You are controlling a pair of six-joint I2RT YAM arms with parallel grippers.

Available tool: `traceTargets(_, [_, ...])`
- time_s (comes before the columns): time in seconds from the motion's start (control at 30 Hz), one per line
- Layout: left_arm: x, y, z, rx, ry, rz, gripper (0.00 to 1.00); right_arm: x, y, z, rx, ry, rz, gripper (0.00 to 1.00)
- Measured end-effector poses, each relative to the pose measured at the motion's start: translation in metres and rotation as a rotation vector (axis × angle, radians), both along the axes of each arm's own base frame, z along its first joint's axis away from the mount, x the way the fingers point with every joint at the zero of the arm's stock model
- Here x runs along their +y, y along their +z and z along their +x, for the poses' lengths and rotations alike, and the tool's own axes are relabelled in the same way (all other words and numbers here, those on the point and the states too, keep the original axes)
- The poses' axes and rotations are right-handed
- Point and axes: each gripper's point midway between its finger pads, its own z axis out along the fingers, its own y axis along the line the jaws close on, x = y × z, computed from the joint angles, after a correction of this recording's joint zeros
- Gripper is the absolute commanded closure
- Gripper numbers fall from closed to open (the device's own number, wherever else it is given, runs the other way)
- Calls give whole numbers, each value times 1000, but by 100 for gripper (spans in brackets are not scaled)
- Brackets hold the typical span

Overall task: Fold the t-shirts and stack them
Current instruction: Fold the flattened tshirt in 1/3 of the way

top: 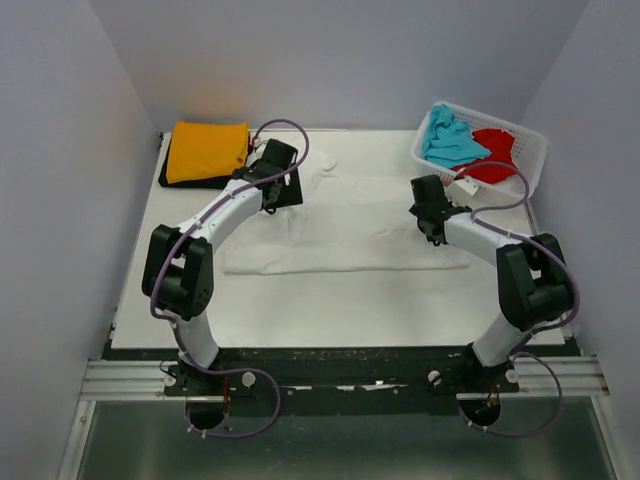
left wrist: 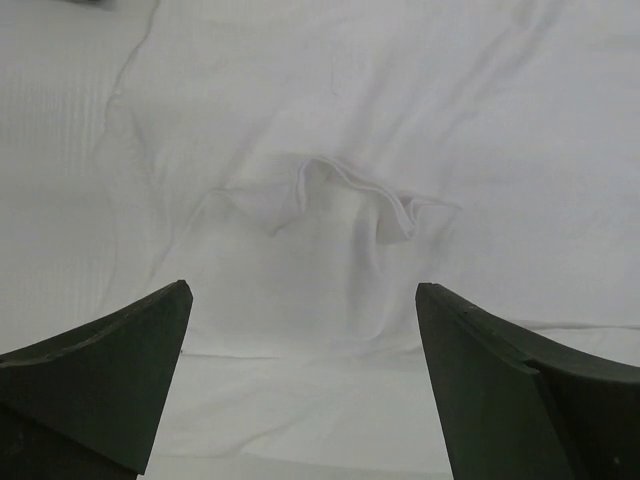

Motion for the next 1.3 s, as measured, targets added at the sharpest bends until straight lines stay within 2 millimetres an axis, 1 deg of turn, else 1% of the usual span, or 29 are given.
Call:
traceTargets(0.03, [3,6,3,-11,10,-4,1,0,3,5,-4,4,12,13])
traceTargets(0.07, [4,10,4,-20,14,-9,1,0,6,9,-8,7,23,12])
traceTargets(0.13, [5,21,2,-44,25,-28,1,4,10,11,-11,33,50,0])
traceTargets(0.2, [6,31,-9,-64,27,-61,1,14,10,6,0,85,94,0])
traceTargets(0.23, [3,31,-14,-69,21,-87,1,20,7,0,13,127,118,0])
traceTargets(0.3, [-2,33,-33,-79,-10,-165,1,35,-1,-14,41,225,179,0])
traceTargets(0.33, [-7,29,-45,-75,-32,-214,1,44,-6,-22,57,281,214,0])
traceTargets(0.4, [-16,20,-61,-64,-62,-289,1,62,-17,-35,93,385,278,0])
traceTargets(0.43, [-23,10,-70,-42,-84,-339,1,70,-22,-39,108,432,307,0])
traceTargets(0.5, [-34,-7,-79,8,-106,-395,1,85,-26,-44,127,513,353,0])
traceTargets(0.57, [-40,-24,-80,56,-106,-416,1,95,-25,-43,119,570,380,0])
traceTargets(0.63, [-45,-38,-75,93,-96,-418,1,102,-23,-40,102,605,393,0])
traceTargets(0.73, [-51,-58,-67,148,-80,-419,1,103,-23,-39,95,615,393,0])
traceTargets(0.77, [-54,-64,-67,167,-76,-433,1,102,-26,-41,101,609,392,0])
traceTargets(0.8, [-53,-68,-68,177,-72,-430,1,100,-27,-42,99,603,389,0])
traceTargets(0.9, [-57,-69,-70,177,-70,-462,1,97,-27,-45,78,589,389,0])
traceTargets(0.97, [-57,-68,-78,167,-65,-493,1,94,-27,-54,74,577,394,0])
traceTargets(1.0, [-57,-68,-84,166,-62,-509,1,91,-28,-61,71,568,399,0])
traceTargets(1.13, [-58,-69,-122,180,-54,-543,1,80,-29,-97,89,532,425,0])
traceTargets(1.23, [-63,-71,-161,207,-48,-521,1,75,-29,-124,107,519,453,0])
traceTargets(1.3, [-67,-72,-192,226,-42,-501,1,74,-29,-140,124,520,478,0])
